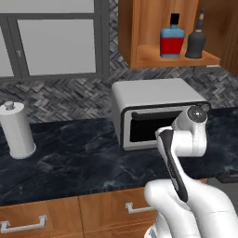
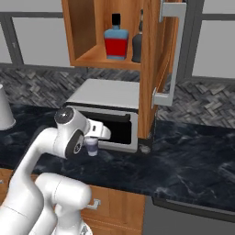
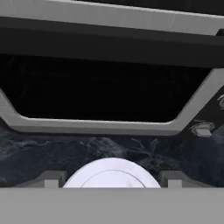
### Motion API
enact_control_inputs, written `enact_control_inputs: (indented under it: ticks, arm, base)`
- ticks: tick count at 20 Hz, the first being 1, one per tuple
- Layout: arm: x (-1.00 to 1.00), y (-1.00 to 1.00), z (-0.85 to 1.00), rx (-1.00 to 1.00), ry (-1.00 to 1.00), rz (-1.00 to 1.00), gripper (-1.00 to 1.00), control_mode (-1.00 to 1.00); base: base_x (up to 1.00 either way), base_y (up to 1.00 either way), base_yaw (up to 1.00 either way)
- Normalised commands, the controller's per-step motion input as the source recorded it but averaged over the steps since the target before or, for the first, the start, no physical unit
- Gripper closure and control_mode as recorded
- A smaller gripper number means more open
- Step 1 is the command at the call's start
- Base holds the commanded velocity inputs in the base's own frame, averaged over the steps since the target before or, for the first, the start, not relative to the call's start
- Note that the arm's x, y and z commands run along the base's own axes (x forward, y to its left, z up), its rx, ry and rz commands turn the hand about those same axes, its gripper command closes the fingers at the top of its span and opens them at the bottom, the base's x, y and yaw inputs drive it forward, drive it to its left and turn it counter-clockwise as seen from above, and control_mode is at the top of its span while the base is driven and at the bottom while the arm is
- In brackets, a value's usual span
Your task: Sort all alcoholic drinks to one cabinet, and non-alcoholic drinks to the other.
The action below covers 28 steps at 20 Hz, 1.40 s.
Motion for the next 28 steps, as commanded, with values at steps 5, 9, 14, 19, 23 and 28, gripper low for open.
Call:
enact_control_inputs:
  ticks: [5,9,14,19,23,28]
  arm:
    - [-0.51,0.07,1.00,-0.01,0.00,-0.04,1.00,-1.00]
    - [-0.36,0.03,1.00,-0.02,-0.03,0.00,1.00,-1.00]
    - [-0.37,0.03,1.00,0.00,-0.03,0.00,1.00,-1.00]
    - [-0.54,0.00,0.92,0.01,0.00,0.00,1.00,-1.00]
    - [-0.93,0.00,0.40,0.05,0.02,0.00,1.00,-1.00]
    - [-0.31,0.01,0.16,0.00,0.00,0.00,1.00,1.00]
  base:
    - [0.00,0.00,0.00]
    - [0.00,0.00,0.00]
    - [0.00,0.00,0.00]
    - [0.00,0.00,0.00]
    - [0.00,0.00,0.00]
    - [-0.29,0.00,0.00]
